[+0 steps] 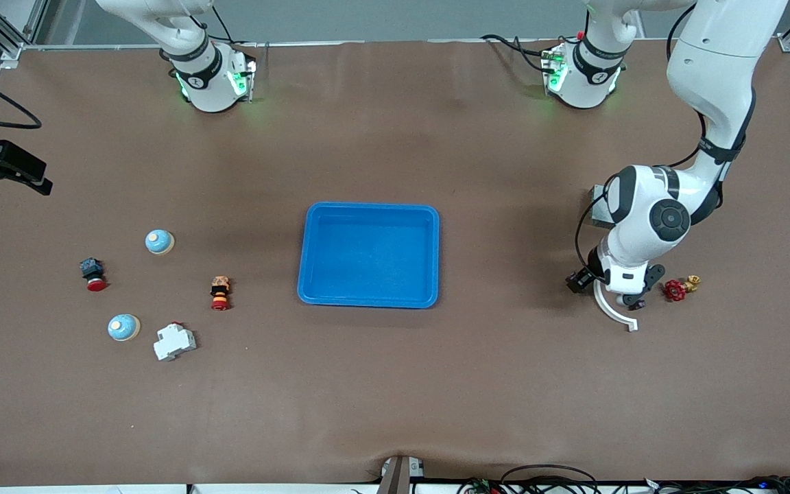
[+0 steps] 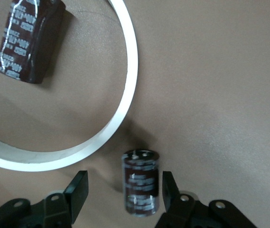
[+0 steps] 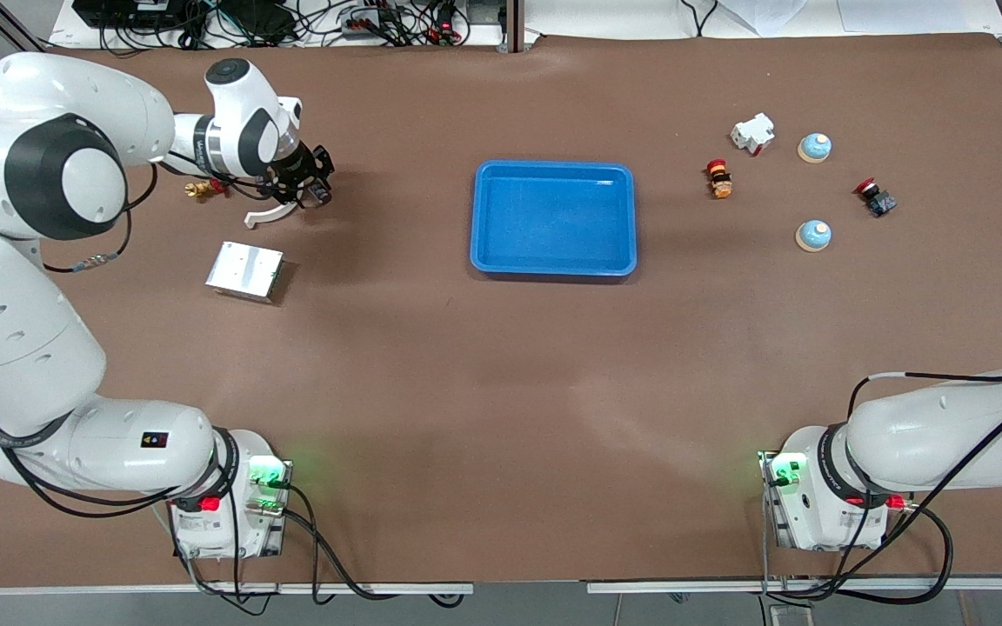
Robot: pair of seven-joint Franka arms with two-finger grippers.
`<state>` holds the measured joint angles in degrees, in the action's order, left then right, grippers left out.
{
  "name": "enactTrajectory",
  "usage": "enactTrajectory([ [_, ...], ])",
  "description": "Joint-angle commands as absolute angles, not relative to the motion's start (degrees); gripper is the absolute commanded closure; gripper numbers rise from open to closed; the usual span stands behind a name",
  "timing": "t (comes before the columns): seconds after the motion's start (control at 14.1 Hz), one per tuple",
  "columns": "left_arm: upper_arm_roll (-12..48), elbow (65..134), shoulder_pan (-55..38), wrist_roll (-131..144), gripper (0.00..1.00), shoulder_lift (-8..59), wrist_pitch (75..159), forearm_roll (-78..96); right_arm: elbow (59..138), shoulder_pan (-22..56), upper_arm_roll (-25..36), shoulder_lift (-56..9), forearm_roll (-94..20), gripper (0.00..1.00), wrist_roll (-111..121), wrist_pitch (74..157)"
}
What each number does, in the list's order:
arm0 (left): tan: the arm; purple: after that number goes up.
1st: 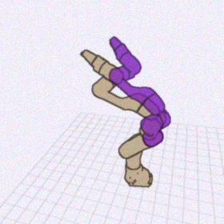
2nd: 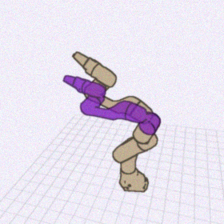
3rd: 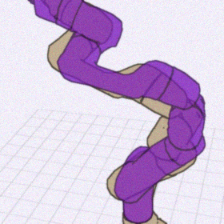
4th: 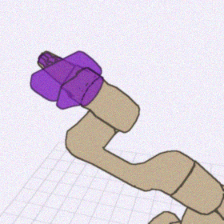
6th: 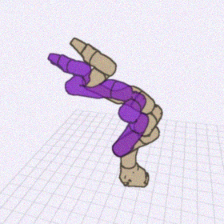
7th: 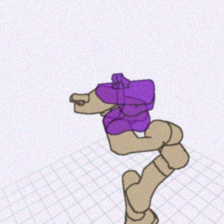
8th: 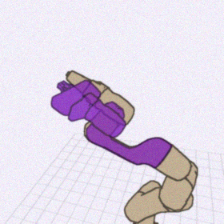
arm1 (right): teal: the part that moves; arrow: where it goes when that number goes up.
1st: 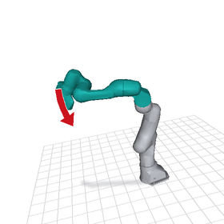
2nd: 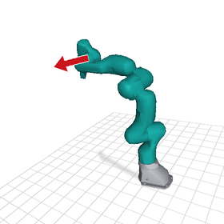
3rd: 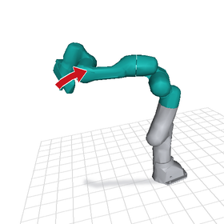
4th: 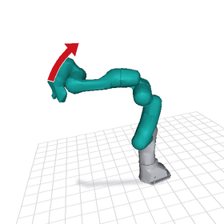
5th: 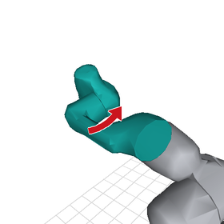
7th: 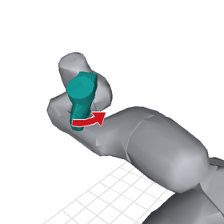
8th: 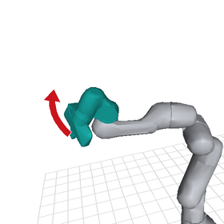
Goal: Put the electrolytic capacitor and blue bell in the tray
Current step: 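Reach the left gripper down and grasp a brown electrolytic capacitor, then drop the capacitor into the tray while the right gripper reaches the bell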
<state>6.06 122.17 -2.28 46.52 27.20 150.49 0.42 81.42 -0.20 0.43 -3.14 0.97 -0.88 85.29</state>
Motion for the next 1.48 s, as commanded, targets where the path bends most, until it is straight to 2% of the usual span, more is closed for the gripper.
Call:
enactTrajectory([
  [0.0,6.2,121.8,-2.5,47.3,0.73,27.8,151.6,1.2,80.4,-0.3,0.2,-3.4,1.6,0.00,-1.2,84.8],
  [0.07,6.4,121.8,-2.5,47.3,0.91,27.4,151.5,1.2,80.4,-0.3,0.2,-3.4,1.6,0.00,-1.3,84.8],
  [0.14,7.4,121.8,-2.3,47.5,1.00,27.1,151.5,1.2,80.4,-0.3,0.2,-3.4,1.6,0.00,-1.3,84.7],
  [0.71,16.5,120.2,-3.8,60.9,1.00,23.6,150.9,1.2,80.4,-0.2,0.2,-3.5,1.6,0.00,-1.2,84.9],
  [1.06,17.4,114.5,-14.5,75.7,1.00,24.5,150.9,0.9,80.4,-0.2,0.2,-3.5,1.7,0.00,-1.2,84.8],
  [1.41,17.0,107.9,-24.6,85.1,1.00,30.6,150.9,0.5,80.6,1.3,-0.2,-3.8,1.0,0.00,-1.0,84.7],
])
